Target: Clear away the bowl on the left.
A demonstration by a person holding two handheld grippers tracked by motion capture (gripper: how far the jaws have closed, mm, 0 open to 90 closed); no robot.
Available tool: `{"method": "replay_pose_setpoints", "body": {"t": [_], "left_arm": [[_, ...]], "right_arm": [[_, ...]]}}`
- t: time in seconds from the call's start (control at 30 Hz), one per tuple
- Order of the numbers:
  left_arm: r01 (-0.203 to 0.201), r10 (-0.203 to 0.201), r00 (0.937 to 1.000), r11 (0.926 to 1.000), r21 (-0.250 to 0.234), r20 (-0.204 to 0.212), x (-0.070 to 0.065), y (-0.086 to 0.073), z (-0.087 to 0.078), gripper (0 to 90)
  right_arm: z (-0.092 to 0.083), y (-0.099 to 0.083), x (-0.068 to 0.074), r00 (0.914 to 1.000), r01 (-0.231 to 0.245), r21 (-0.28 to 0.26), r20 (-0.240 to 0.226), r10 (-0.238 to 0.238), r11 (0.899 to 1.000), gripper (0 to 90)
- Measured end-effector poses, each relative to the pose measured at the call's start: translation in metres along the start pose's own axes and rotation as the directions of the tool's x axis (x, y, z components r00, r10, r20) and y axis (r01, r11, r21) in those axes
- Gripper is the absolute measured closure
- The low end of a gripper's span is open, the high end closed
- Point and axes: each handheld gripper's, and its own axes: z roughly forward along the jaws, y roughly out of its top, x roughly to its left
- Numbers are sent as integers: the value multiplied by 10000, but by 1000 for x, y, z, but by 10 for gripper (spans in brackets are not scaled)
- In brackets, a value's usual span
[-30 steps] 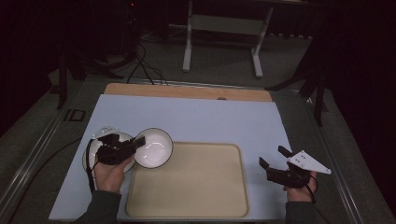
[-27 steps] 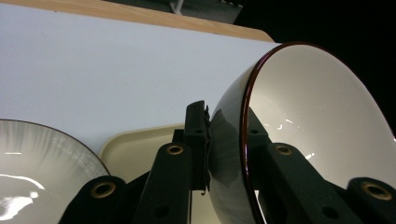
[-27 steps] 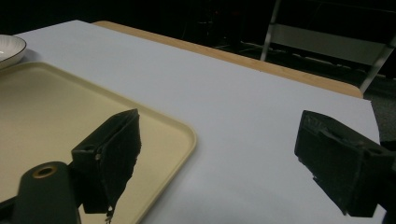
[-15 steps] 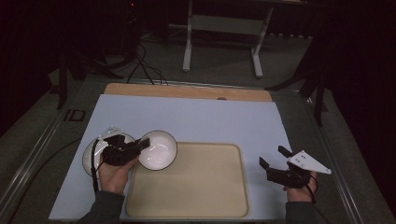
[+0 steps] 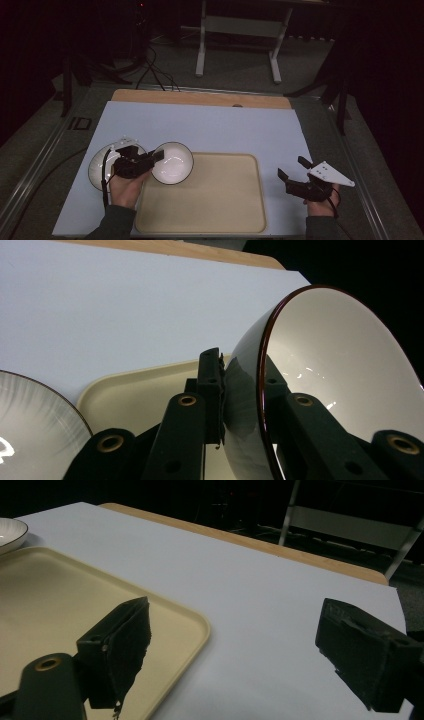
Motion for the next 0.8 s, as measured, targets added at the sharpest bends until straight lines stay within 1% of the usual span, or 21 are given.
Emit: {"method": "replay_pose_setpoints", "body": {"t": [0.8], "left_arm": [[-260,252,9995,9988,403,189,-10,-5,11,792]], "right_arm": [[-1,0,0,10000,1,1,17,-1,10000,140]]}}
